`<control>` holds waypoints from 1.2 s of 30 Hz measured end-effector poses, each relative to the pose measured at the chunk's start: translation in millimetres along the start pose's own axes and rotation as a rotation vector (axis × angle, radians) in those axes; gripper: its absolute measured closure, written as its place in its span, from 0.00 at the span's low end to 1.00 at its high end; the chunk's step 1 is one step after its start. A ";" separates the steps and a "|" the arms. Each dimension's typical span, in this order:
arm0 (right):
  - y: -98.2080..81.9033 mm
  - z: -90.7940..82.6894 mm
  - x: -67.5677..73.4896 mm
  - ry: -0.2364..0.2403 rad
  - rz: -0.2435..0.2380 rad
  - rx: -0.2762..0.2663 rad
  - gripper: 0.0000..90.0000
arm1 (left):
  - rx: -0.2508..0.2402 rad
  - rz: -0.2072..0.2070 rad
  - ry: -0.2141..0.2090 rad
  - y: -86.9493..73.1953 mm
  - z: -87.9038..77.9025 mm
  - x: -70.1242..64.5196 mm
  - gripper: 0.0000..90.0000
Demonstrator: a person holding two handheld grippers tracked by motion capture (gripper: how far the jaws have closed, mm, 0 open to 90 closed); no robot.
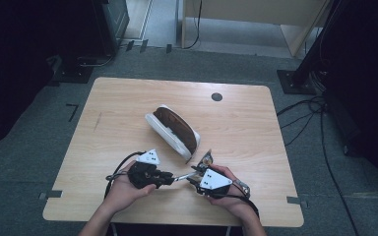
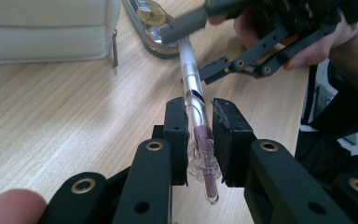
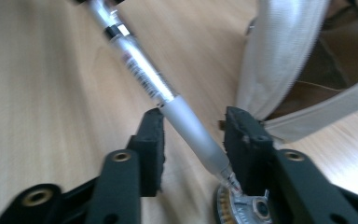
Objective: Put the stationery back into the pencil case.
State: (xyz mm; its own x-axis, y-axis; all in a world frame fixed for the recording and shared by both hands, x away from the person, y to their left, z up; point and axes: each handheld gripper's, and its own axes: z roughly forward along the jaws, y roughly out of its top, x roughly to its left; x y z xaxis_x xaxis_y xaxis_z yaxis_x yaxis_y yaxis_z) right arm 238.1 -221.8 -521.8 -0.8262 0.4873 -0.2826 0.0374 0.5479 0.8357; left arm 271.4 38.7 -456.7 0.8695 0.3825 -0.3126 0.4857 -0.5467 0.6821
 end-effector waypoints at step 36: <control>27.7 -21.1 -13.9 0.026 0.222 -0.062 0.90 | -0.345 -0.095 0.178 -31.1 -52.5 24.9 0.12</control>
State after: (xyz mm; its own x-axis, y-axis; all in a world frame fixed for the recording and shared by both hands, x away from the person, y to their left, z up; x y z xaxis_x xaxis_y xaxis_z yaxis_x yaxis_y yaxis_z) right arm 238.8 -227.8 -484.7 -0.8156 0.5735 -0.0771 0.1859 0.3859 0.9036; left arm 273.2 104.3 -451.0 0.7784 0.5590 -0.2858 0.4777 -0.2319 0.8474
